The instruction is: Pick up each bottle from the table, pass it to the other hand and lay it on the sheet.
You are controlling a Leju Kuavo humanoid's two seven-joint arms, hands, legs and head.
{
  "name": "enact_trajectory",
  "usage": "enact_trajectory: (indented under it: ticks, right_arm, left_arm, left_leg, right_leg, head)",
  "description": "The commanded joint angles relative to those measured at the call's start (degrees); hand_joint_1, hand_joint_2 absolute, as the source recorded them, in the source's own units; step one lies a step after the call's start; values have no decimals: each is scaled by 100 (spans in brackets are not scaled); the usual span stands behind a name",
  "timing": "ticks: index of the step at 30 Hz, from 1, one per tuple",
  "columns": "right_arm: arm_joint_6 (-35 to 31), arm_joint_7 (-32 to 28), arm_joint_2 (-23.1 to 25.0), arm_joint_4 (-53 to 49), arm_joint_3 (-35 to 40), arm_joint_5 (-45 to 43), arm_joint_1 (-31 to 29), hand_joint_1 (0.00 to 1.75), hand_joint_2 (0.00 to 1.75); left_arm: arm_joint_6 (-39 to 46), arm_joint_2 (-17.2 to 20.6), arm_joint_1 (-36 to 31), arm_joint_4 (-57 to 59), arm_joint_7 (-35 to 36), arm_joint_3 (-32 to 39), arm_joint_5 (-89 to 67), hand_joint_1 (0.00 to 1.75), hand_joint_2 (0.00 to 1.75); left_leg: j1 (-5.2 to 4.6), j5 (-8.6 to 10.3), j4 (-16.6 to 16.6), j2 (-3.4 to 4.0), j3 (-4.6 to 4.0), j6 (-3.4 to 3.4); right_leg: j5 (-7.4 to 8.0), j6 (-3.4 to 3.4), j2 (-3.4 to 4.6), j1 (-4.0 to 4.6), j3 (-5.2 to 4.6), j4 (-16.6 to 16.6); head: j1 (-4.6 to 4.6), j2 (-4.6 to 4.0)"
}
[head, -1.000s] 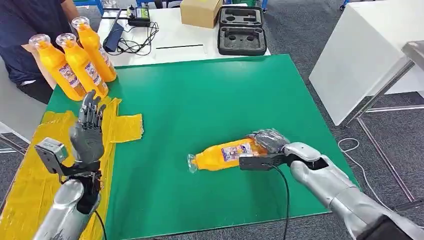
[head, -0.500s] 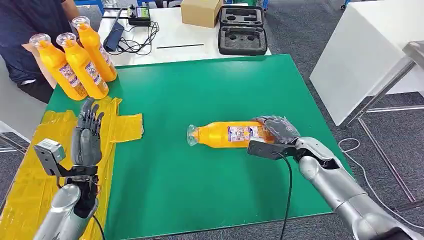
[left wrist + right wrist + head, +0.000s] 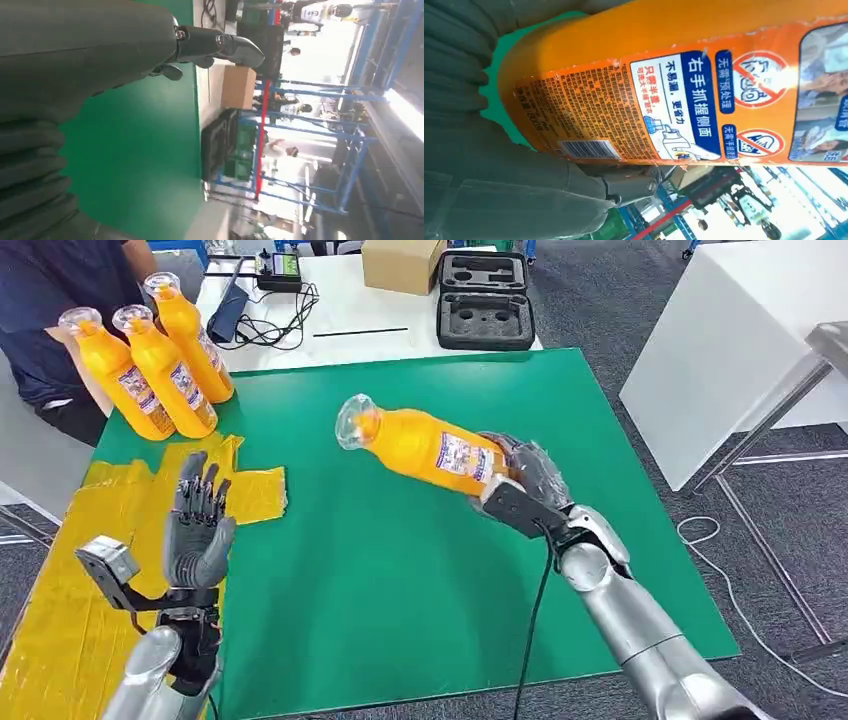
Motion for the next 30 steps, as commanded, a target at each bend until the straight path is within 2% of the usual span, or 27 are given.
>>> enact_trajectory:
  ticks: [1,13,18,23,30]
  right_arm:
    - [-9,-17,874,417,-342,-121,-289,175,175]
    - [-63,-117,1240,529,-214,-46,-144,175,175]
    - [-723,186,1551,789,12,630,-107,175,175]
    - [-723,189,1557,786,8,633,-114,175,175]
    - [-741,348,1693,1041,83,874,-226,175,175]
  left_arm:
    - [-32,-494,-207,358,123,-509,497,0,175]
    - [118,-646,-297,421,86,-739,477,0,175]
    - [105,-758,-401,436,147,-892,454,0,175]
    - [109,-750,-415,439,154,-885,453,0,175]
    - [99,-772,-482,460,189,-911,458,0,175]
  left_leg:
    - [1,-16,5,1,27,-7]
    - [4,-11,0,-16,28,-8]
    - [6,-20,1,-6,44,-12]
    - [1,-3,-3,-5,9,-4]
    - [4,-13,1,-10,27,-8]
  right_leg:
    - [-12,-12,6,1,24,4]
    - [-13,-12,-11,4,30,-2]
    - [-17,-17,1,6,41,-3]
    - [-4,-6,-3,1,8,-3]
    - [-13,-13,-5,4,28,-2]
  head:
    - [0,0]
    - [0,0]
    - [0,0]
    - [0,0]
    - [0,0]
